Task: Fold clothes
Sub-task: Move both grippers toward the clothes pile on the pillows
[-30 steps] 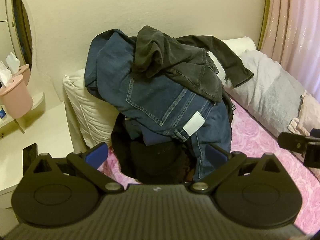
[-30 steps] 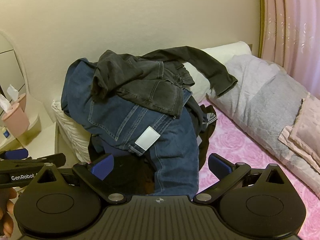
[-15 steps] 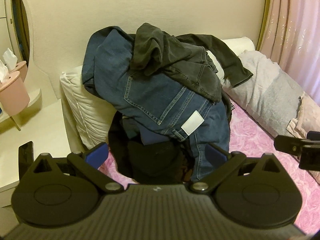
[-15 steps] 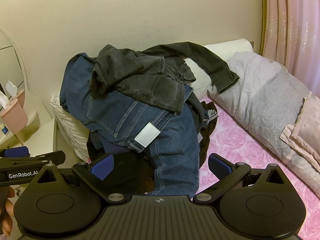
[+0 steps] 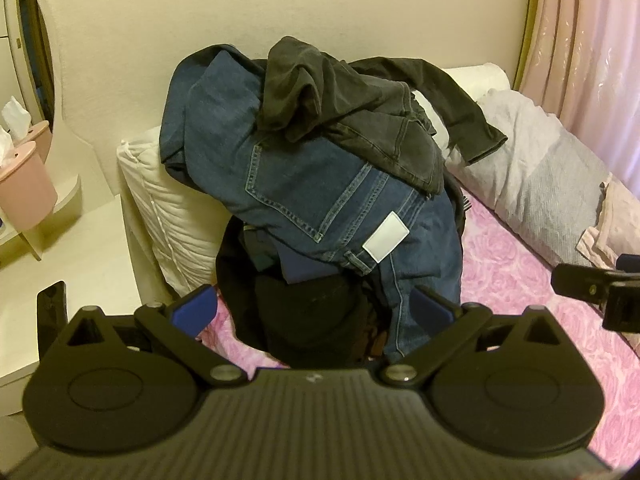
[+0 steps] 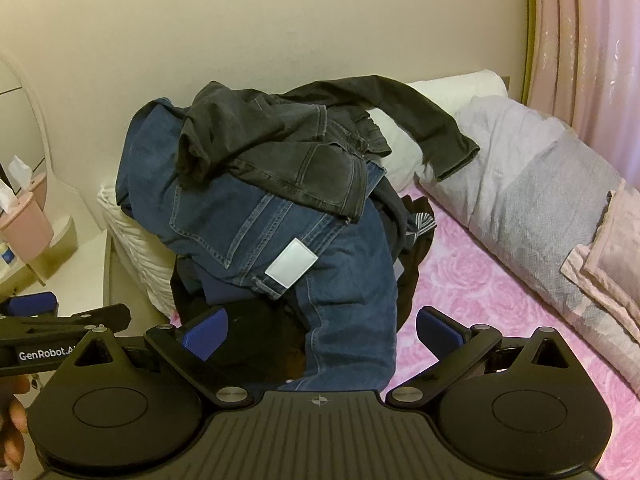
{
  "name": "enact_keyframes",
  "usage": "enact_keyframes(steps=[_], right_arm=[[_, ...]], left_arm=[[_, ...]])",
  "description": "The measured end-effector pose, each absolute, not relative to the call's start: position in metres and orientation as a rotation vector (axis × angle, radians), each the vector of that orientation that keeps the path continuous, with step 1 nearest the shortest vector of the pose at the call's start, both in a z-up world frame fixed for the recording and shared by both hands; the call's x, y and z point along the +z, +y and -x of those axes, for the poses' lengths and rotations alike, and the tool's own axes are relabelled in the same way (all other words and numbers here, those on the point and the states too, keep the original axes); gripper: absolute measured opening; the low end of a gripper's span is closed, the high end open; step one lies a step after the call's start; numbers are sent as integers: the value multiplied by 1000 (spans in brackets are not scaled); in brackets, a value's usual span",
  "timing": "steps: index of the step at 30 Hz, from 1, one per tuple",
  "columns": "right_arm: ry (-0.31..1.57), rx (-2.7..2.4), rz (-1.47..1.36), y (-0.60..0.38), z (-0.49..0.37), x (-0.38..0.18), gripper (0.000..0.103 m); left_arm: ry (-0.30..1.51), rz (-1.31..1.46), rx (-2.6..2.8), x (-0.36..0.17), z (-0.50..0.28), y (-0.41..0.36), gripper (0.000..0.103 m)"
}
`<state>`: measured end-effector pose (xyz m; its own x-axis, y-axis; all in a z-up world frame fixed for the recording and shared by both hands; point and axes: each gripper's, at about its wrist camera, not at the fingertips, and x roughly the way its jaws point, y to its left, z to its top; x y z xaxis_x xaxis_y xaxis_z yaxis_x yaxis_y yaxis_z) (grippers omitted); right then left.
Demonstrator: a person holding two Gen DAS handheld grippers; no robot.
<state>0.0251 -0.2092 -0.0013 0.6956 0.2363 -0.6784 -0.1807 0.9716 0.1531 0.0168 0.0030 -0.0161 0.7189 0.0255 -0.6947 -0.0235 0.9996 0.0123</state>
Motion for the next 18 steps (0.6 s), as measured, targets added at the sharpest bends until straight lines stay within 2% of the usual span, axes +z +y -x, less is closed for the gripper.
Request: enact_keyframes(steps=[13, 18], right_arm=[[781, 159, -48, -209, -26, 2, 103], [841, 176, -53, -209, -32, 2, 103]], left_arm=[[780, 41, 39, -15, -20, 0, 101], [747, 88, 33, -11, -19, -1, 101]])
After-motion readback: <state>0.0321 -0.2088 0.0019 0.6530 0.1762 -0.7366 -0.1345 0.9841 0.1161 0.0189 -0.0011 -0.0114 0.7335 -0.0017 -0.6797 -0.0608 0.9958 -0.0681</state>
